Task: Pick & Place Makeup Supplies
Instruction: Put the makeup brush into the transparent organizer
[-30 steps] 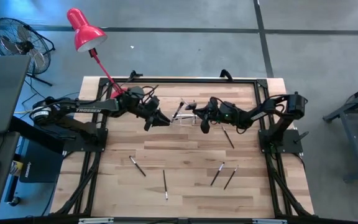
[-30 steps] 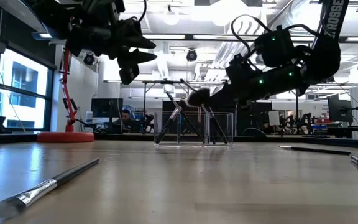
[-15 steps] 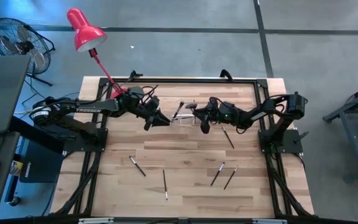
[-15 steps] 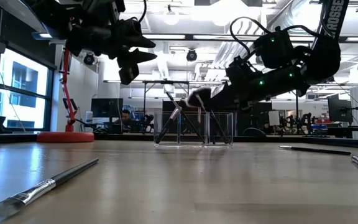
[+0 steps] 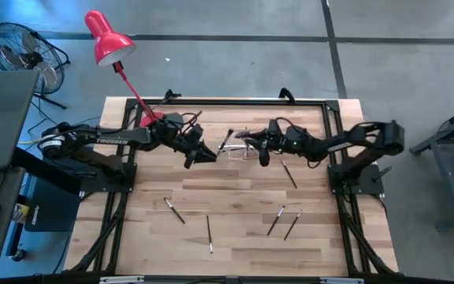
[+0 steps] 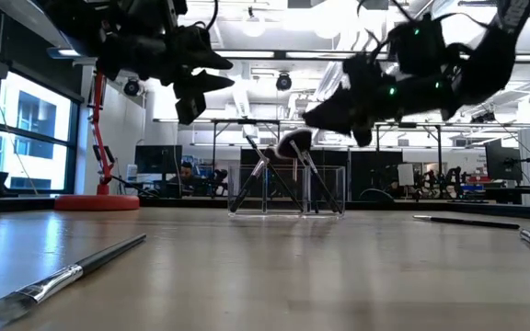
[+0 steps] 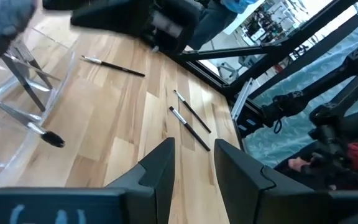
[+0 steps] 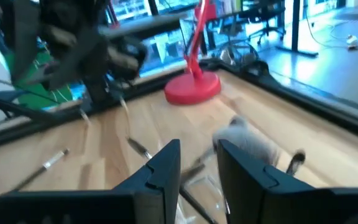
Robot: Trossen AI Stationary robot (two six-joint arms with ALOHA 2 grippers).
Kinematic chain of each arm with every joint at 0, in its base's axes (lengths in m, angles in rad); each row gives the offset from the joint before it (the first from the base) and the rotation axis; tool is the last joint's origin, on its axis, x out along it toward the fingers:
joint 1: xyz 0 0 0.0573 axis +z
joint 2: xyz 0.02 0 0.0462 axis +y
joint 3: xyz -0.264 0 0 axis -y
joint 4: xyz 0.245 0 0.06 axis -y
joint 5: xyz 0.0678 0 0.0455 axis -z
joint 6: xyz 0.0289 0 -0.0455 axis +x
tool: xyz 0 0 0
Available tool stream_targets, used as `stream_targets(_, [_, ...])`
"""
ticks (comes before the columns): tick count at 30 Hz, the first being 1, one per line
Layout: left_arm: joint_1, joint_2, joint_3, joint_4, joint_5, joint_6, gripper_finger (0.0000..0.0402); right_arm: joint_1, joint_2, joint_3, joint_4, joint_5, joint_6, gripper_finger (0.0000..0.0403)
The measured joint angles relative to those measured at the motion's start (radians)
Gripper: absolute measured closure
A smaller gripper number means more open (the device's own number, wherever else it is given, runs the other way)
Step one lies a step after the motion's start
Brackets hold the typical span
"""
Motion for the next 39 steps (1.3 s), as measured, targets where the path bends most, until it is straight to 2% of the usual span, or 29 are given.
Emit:
stream_targets(7, [-0.082, 0.000, 0.000, -0.055, -0.142, -0.010, 0.0291, 0.038, -0.180, 0.000, -0.231, -0.007, 0.008, 0.0318])
stream_targets(11, [-0.136, 0.000, 0.006, -0.136, -0.245, -0.038, 0.0291, 0.103, -0.243, 0.000, -0.401, 0.043, 0.023, 0.0341])
stream_targets(15, [-0.210, 0.001, 0.092, -0.365, -0.365, -0.041, 0.0291, 0.174, -0.262, 0.000, -0.515, 0.071, 0.063, 0.0371])
stream_targets(18, [-0.269, 0.001, 0.197, -0.603, -0.467, -0.060, 0.0291, 0.224, -0.262, 0.000, -0.559, 0.072, 0.087, 0.0394])
stream_targets(21, [-0.330, 0.020, 0.310, -0.838, -0.576, -0.106, 0.0291, 0.271, -0.262, 0.000, -0.594, 0.074, 0.091, 0.0399])
stream_targets(24, [-0.377, 0.024, 0.405, -1.097, -0.662, -0.293, 0.0291, 0.313, -0.262, 0.000, -0.611, 0.092, 0.096, 0.0394])
stream_targets(27, [-0.418, 0.024, 0.457, -1.247, -0.699, -0.521, 0.0291, 0.347, -0.262, 0.000, -0.623, 0.113, 0.095, 0.0398])
stream_targets(31, [-0.483, 0.024, 0.465, -1.362, -0.704, -0.879, 0.0291, 0.378, -0.262, 0.000, -0.624, 0.134, 0.095, 0.0399])
stream_targets(35, [-0.573, 0.029, 0.465, -1.523, -0.699, -1.126, 0.0291, 0.404, -0.262, 0.000, -0.625, 0.130, 0.095, 0.0397])
stream_targets(39, [-0.645, 0.073, 0.437, -1.563, -0.692, -1.389, 0.0291, 0.435, -0.262, 0.000, -0.626, 0.128, 0.095, 0.0401])
